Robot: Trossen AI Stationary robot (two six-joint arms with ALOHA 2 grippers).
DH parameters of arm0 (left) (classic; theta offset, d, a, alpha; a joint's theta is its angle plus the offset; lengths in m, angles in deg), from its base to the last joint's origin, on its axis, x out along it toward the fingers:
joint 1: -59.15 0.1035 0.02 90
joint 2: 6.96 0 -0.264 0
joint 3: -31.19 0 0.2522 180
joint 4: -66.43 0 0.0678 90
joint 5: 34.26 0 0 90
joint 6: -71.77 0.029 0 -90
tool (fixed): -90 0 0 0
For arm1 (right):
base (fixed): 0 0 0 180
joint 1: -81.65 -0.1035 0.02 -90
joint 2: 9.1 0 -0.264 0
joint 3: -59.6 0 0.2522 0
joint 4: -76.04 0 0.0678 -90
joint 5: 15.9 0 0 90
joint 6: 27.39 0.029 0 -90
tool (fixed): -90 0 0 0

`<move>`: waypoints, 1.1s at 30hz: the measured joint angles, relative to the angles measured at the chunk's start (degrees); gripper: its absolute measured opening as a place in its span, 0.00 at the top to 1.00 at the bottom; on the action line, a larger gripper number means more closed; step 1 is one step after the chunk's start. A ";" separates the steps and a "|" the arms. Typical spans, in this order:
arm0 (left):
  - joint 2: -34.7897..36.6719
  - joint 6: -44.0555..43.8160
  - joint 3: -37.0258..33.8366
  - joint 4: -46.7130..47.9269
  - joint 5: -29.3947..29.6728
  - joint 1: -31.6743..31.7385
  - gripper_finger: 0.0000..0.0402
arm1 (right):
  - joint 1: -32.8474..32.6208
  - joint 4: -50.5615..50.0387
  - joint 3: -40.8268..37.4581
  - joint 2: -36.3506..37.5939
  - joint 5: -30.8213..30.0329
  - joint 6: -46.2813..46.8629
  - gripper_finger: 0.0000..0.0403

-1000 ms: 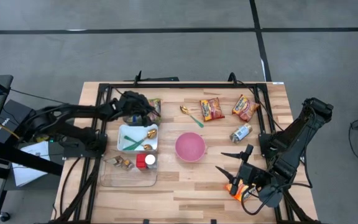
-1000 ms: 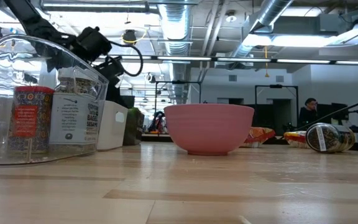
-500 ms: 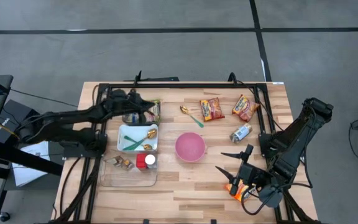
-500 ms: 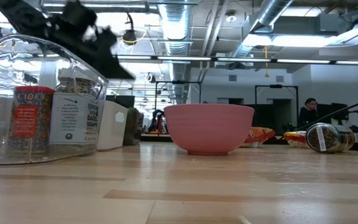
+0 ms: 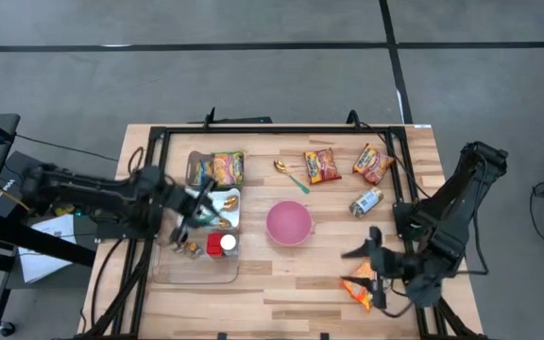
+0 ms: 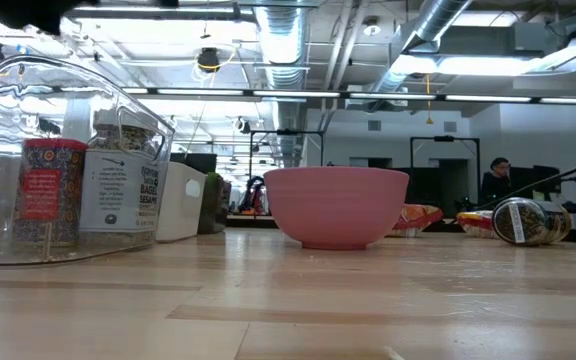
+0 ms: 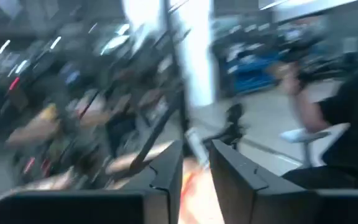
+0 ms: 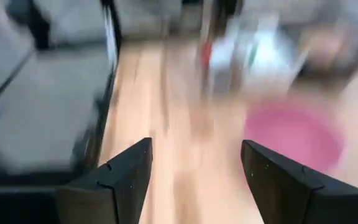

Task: Pick & Place Food Item
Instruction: Put the orange noodle pack into the black transparent bin

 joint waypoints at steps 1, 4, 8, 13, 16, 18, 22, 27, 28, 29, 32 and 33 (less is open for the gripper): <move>-0.67 1.64 0.04 -1.87 1.52 -3.12 0.79 | 0.29 -3.89 -0.02 -0.27 4.14 4.79 0.41; -2.60 8.52 0.02 -6.70 7.60 -12.35 0.74 | 0.54 -14.18 -0.04 -2.69 13.42 17.92 0.41; -4.92 19.94 0.02 -11.84 15.72 -23.47 0.67 | -0.09 -21.78 -0.09 -7.09 25.16 28.46 0.41; -6.61 30.47 0.02 -18.68 31.04 -33.31 0.63 | -0.29 -21.94 -0.09 -11.35 36.03 36.99 0.41; -6.76 34.09 0.02 -19.14 35.06 -35.93 0.63 | -0.25 -22.40 -0.09 -14.11 40.38 43.40 0.41; -6.74 34.85 0.02 -19.23 35.36 -36.52 0.63 | -0.55 -23.42 -0.09 -15.87 41.34 47.74 0.41; -6.74 35.01 0.02 -19.32 35.61 -36.53 0.64 | -1.08 -24.18 -0.09 -18.98 44.35 54.52 0.41; -6.74 35.00 0.02 -19.34 35.65 -36.41 0.65 | -2.14 -26.75 -0.07 -21.20 45.89 61.40 0.41; -6.74 35.00 0.02 -19.34 35.65 -36.41 0.65 | -2.49 -27.70 -0.07 -21.42 45.88 62.49 0.41; -6.74 35.01 0.02 -19.34 35.63 -36.38 0.66 | -3.02 -28.93 -0.07 -21.46 45.78 63.71 0.41; -6.74 34.97 0.02 -19.34 35.60 -36.38 0.66 | -4.87 -32.64 -0.07 -21.33 44.72 68.61 0.41; -6.74 34.97 0.02 -19.32 35.60 -36.38 0.66 | -5.72 -33.82 -0.07 -21.31 43.93 70.51 0.41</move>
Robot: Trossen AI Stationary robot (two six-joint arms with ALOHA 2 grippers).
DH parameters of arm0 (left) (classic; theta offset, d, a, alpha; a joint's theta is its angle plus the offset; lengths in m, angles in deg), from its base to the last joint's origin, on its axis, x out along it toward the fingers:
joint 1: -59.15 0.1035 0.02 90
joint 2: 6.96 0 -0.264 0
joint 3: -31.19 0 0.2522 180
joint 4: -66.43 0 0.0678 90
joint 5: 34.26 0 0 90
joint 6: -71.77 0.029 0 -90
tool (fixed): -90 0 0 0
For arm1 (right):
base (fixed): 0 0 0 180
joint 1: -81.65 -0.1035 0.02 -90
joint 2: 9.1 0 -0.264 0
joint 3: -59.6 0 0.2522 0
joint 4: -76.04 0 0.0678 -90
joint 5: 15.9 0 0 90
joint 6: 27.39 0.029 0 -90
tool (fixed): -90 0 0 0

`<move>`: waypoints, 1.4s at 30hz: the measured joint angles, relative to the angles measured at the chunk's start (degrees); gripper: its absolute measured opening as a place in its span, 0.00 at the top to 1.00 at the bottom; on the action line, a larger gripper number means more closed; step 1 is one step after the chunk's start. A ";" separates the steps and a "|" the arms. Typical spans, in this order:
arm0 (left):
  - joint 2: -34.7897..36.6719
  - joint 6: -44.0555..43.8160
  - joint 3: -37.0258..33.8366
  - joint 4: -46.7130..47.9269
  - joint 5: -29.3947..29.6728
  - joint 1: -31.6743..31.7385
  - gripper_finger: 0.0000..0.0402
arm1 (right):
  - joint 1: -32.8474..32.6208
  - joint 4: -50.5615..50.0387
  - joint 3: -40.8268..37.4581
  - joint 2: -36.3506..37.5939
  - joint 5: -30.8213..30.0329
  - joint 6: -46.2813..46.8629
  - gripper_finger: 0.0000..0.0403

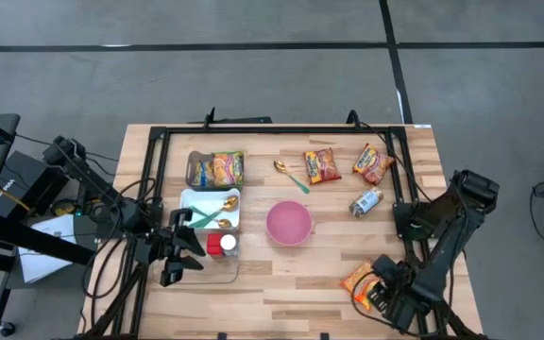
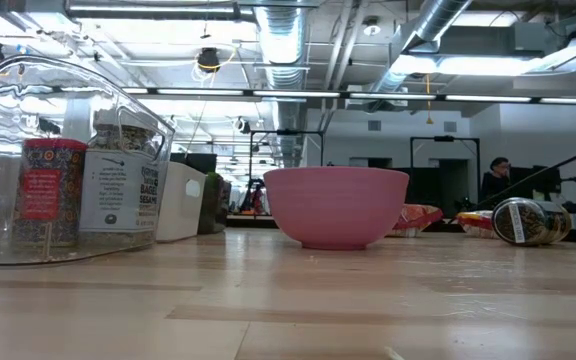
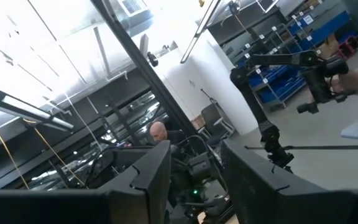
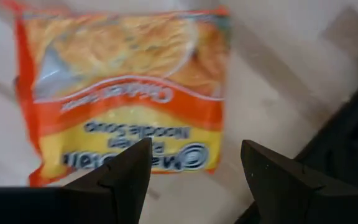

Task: Pick & Place Food Item
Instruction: Put the orange noodle pack into the black transparent bin

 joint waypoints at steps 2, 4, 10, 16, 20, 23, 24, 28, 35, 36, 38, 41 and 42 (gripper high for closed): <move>0.00 -0.16 0.00 -0.02 -0.02 0.00 0.66 | -1.82 -1.43 0.00 0.11 -1.64 3.82 0.41; 0.00 -0.20 0.00 0.00 -0.04 0.00 0.66 | -3.33 -0.77 0.00 0.11 -3.59 6.81 0.41; 0.00 -0.42 0.00 0.00 -0.12 0.00 0.66 | -6.45 3.23 -1.22 0.01 -11.70 12.55 0.41; 0.00 -1.29 0.00 0.00 -0.24 0.00 0.66 | -6.52 13.00 -9.25 -0.02 -11.90 14.44 0.41; 0.00 -1.29 0.00 -0.01 -0.24 0.00 0.66 | -6.45 19.77 -12.47 0.18 -14.99 13.58 0.41; 0.00 -1.29 0.02 0.00 -0.22 0.00 0.66 | -5.60 25.88 -13.00 0.02 -19.51 10.05 0.41; 0.00 -1.29 0.02 0.00 -0.22 0.00 0.66 | -5.03 27.37 -13.00 -0.02 -20.98 8.53 0.41; 0.00 -1.50 0.02 -0.01 -0.18 0.00 0.66 | -1.08 32.00 -13.00 -0.02 -24.13 0.33 0.41; 0.00 -2.95 0.02 0.72 6.40 0.02 0.66 | 8.86 41.24 -13.00 0.06 -26.93 -22.24 0.41; 0.00 -3.01 0.02 0.91 6.52 0.13 0.66 | 9.86 42.31 -13.00 0.33 -26.27 -24.84 0.41; -0.30 -3.03 0.06 0.77 6.62 0.26 0.66 | 11.00 44.38 -13.00 1.20 -24.26 -28.16 0.41; -0.71 -3.02 0.07 0.82 6.60 0.51 0.66 | 10.26 45.52 -13.00 2.78 -22.25 -28.44 0.41; -0.74 -3.02 0.07 0.85 6.60 0.68 0.66 | 9.50 45.77 -13.00 3.23 -22.04 -27.68 0.41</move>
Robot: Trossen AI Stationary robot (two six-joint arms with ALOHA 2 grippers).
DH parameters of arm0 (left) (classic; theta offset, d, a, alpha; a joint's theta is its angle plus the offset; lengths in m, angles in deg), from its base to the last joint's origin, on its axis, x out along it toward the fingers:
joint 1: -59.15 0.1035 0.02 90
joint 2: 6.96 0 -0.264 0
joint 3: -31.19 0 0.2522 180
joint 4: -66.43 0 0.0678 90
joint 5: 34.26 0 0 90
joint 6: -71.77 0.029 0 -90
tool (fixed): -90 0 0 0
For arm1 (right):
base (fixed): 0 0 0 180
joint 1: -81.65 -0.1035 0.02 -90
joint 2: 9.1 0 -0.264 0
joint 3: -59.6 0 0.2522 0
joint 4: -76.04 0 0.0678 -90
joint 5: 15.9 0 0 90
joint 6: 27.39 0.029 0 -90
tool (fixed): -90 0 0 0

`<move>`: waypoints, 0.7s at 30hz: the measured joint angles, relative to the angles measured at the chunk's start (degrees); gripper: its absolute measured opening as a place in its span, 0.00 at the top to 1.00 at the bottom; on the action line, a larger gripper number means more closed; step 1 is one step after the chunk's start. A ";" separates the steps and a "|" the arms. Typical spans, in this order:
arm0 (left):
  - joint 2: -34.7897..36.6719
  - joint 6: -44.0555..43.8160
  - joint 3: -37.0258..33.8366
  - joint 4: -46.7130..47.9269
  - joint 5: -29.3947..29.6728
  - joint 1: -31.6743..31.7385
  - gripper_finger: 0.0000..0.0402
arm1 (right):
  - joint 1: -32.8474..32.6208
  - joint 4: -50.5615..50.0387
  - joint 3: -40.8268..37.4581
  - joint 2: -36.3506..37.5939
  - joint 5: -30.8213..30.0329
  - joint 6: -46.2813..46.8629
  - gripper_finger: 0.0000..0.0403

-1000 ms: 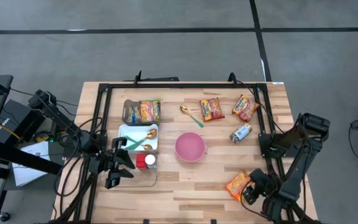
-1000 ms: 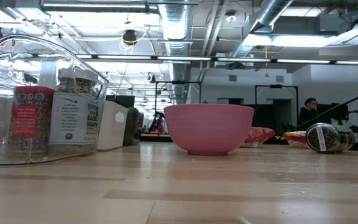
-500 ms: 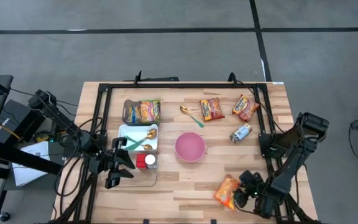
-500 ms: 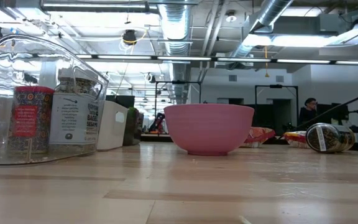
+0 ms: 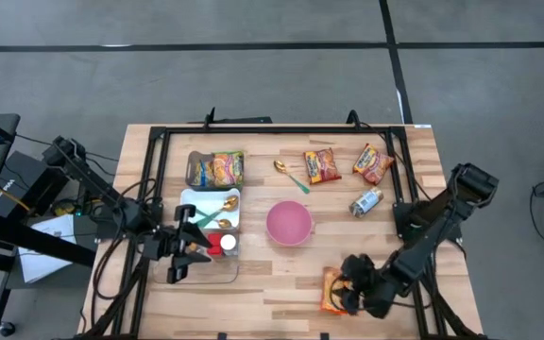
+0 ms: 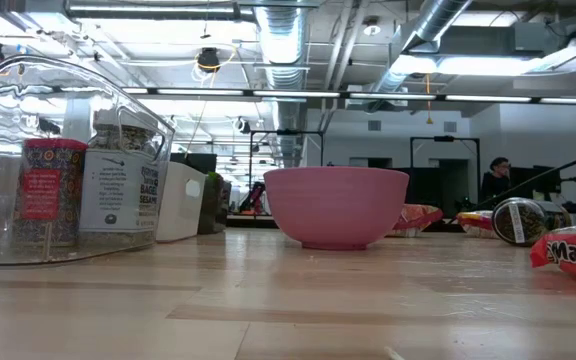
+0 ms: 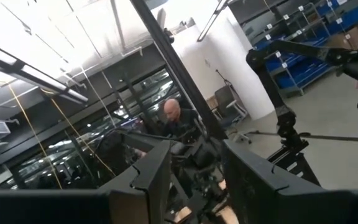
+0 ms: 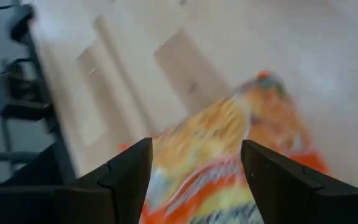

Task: Pick & Place Food Item
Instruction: Put the orange noodle pack into the black transparent bin

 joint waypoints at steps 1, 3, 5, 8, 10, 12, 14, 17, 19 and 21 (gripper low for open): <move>-0.01 -0.03 0.00 0.06 0.00 0.17 0.66 | -1.00 0.02 0.00 0.48 0.03 1.16 0.41; -0.02 -0.93 0.00 0.02 -0.01 0.47 0.66 | -3.54 0.84 0.01 1.07 0.07 4.54 0.41; -0.02 -1.27 0.00 0.00 0.00 0.52 0.66 | -6.54 1.98 0.07 1.00 0.02 8.77 0.41; -0.02 -1.29 0.00 0.03 -0.02 0.50 0.66 | -10.93 3.08 1.34 -0.78 -0.04 13.39 0.41; -0.02 -1.25 0.00 0.00 -0.02 0.51 0.66 | -13.03 3.68 2.84 -2.84 -0.07 12.91 0.41; -0.02 -1.22 0.00 0.00 -0.03 0.51 0.66 | -14.27 3.47 4.70 -5.06 -0.07 9.62 0.41; -0.02 -1.20 0.00 -0.02 -0.04 0.52 0.66 | -14.74 3.04 6.80 -7.45 -0.17 5.08 0.41; -0.02 -1.16 0.00 -0.02 -0.04 0.52 0.66 | -14.81 -0.97 9.78 -10.93 -0.19 1.19 0.41; -0.02 -1.14 0.00 0.00 -0.07 0.52 0.66 | -14.42 -5.43 12.23 -13.29 0.68 1.28 0.41; -0.02 -1.14 0.00 0.00 -0.07 0.51 0.66 | -14.21 -11.17 14.81 -15.34 1.95 2.00 0.41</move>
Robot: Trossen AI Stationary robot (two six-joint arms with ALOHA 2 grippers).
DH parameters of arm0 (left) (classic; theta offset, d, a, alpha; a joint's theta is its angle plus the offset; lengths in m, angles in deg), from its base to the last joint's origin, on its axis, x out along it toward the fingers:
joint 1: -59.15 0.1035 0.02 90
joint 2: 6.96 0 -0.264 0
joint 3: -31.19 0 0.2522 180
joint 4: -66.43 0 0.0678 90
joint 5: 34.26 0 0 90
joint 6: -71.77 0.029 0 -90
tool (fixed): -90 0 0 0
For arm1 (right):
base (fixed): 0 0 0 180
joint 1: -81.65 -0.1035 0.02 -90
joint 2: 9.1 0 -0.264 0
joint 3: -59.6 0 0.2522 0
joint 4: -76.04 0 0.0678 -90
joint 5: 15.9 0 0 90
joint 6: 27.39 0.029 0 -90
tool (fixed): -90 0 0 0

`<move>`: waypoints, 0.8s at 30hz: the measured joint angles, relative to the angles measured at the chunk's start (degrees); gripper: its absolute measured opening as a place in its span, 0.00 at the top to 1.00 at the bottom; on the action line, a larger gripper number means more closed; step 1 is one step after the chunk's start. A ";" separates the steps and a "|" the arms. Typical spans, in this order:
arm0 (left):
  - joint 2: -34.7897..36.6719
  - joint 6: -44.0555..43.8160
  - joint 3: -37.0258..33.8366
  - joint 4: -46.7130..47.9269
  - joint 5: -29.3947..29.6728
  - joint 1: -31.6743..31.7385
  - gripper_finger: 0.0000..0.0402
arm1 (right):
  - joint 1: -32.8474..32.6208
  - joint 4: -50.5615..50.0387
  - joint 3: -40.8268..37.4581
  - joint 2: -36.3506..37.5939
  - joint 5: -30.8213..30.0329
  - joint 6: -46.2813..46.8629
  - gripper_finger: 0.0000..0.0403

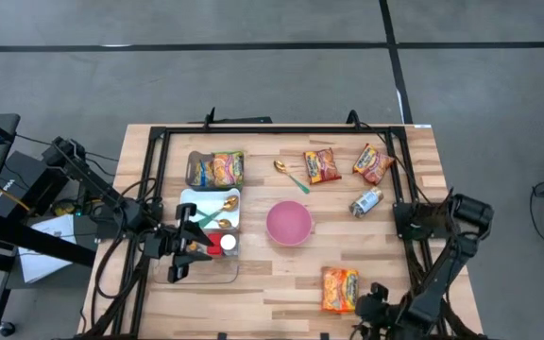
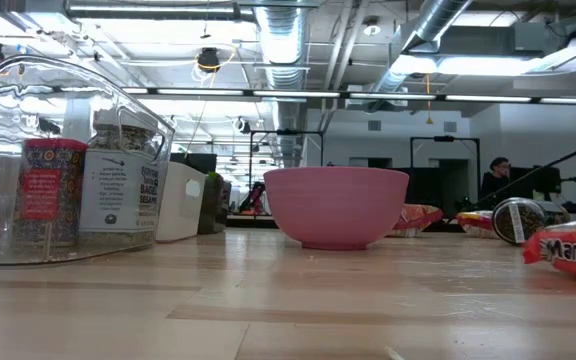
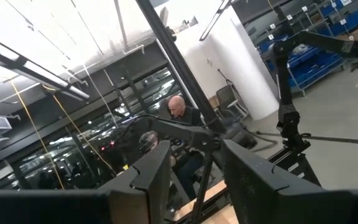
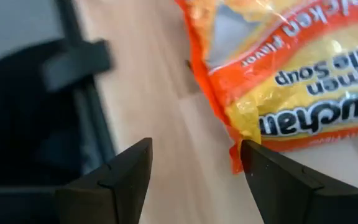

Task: Pick & Place Food Item
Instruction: Put the orange noodle pack into the black transparent bin

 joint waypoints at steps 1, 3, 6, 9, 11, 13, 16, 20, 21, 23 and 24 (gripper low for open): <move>0.00 0.00 0.00 0.02 0.00 0.01 0.66 | 0.18 -2.64 1.51 -1.17 0.63 0.42 0.41; 0.00 0.01 0.00 0.10 -0.01 0.01 0.66 | 0.29 -7.73 4.36 -3.01 1.35 0.72 0.41; 0.00 0.02 0.00 0.52 -0.11 -0.01 0.66 | 0.22 -14.00 9.03 -4.99 1.74 0.48 0.41; 0.00 0.02 0.00 0.50 -0.11 0.01 0.66 | -0.22 -20.42 12.94 -6.16 0.48 0.49 0.41; 0.00 0.00 0.00 0.55 -0.12 -0.01 0.66 | -0.71 -24.07 14.69 -6.28 -1.39 1.34 0.41; 0.00 0.00 0.00 0.80 -0.12 -0.01 0.66 | -1.18 -27.18 15.28 -6.22 -3.15 3.56 0.41; 0.00 0.00 0.00 0.85 -0.10 0.01 0.66 | -2.12 -30.21 15.12 -6.25 -3.89 7.03 0.41; 0.00 0.00 0.00 0.87 -0.11 0.01 0.66 | -2.26 -26.30 13.04 -6.75 -3.81 7.85 0.41; 0.00 0.00 0.00 0.87 -0.11 0.01 0.66 | -2.14 -23.84 12.48 -6.73 -3.87 6.91 0.41; 0.00 0.01 0.00 0.87 -0.11 0.01 0.66 | -1.69 -22.10 11.85 -6.73 -3.89 6.10 0.41; 0.00 0.00 0.00 0.87 -0.10 0.00 0.66 | -1.59 -22.50 11.50 -6.71 -3.89 6.35 0.41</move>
